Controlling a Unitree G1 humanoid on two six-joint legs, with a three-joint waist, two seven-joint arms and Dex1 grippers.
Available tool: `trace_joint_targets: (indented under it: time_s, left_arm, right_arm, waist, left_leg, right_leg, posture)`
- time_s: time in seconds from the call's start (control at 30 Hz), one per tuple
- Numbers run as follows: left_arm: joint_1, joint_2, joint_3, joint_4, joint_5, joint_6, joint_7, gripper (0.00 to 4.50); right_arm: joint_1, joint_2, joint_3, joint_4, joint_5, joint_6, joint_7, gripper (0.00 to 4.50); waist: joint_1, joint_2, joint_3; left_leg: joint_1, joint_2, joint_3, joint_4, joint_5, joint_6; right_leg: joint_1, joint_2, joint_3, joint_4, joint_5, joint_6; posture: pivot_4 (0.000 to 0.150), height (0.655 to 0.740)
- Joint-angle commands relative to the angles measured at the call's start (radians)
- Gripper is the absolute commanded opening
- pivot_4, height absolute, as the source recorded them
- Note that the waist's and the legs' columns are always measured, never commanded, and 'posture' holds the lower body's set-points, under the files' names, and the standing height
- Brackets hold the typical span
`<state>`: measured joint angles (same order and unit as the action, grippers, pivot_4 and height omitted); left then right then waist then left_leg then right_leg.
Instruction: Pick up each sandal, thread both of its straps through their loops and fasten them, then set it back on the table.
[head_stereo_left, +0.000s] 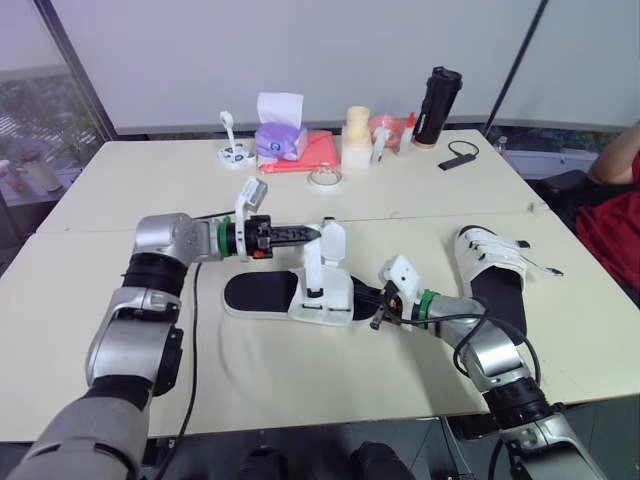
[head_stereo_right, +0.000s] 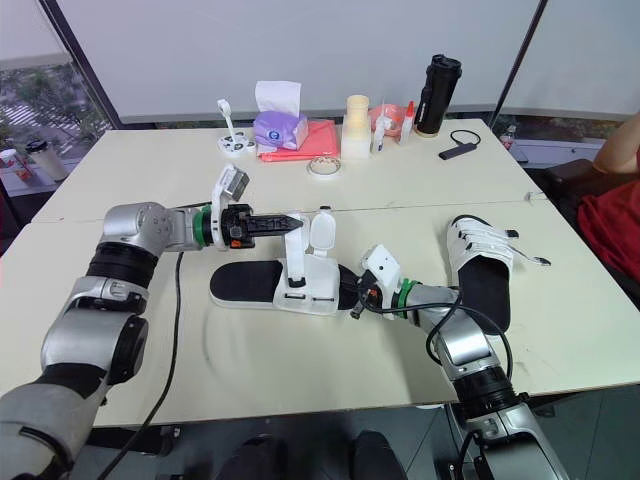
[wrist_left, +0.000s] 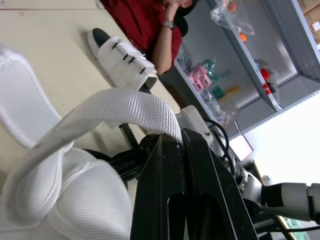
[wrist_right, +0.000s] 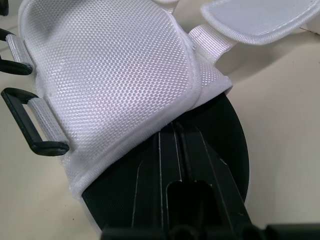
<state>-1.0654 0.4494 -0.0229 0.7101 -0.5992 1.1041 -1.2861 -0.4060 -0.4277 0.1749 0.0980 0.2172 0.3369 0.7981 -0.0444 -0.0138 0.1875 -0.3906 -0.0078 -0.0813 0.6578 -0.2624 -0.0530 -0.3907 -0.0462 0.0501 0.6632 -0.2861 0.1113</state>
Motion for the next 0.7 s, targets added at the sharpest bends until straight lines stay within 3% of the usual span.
trace_joint_targets:
  time_s: [0.03, 0.7]
  left_arm:
    - [-0.008, 0.009, 0.001, -0.013, 0.006, -0.003, -0.030, 0.03]
    - [0.023, 0.000, -0.046, -0.031, 0.072, -0.069, -0.065, 0.03]
  right_arm:
    - [0.024, 0.000, 0.012, 0.031, -0.030, 0.027, -0.016, 0.00]
    - [0.024, 0.007, 0.008, 0.037, -0.031, 0.022, -0.021, 0.00]
  waist:
    - [0.000, 0.000, 0.000]
    - [-0.001, 0.000, 0.000]
  left_leg:
    - [0.000, 0.000, 0.000, 0.000, 0.000, 0.000]
    - [0.000, 0.000, 0.000, -0.001, 0.000, 0.000]
  right_leg:
    - [0.000, 0.000, 0.000, 0.000, 0.000, 0.000]
    - [-0.001, 0.000, 0.000, 0.000, 0.000, 0.000]
  posture:
    - [0.150, 0.7400]
    - [0.150, 0.7400]
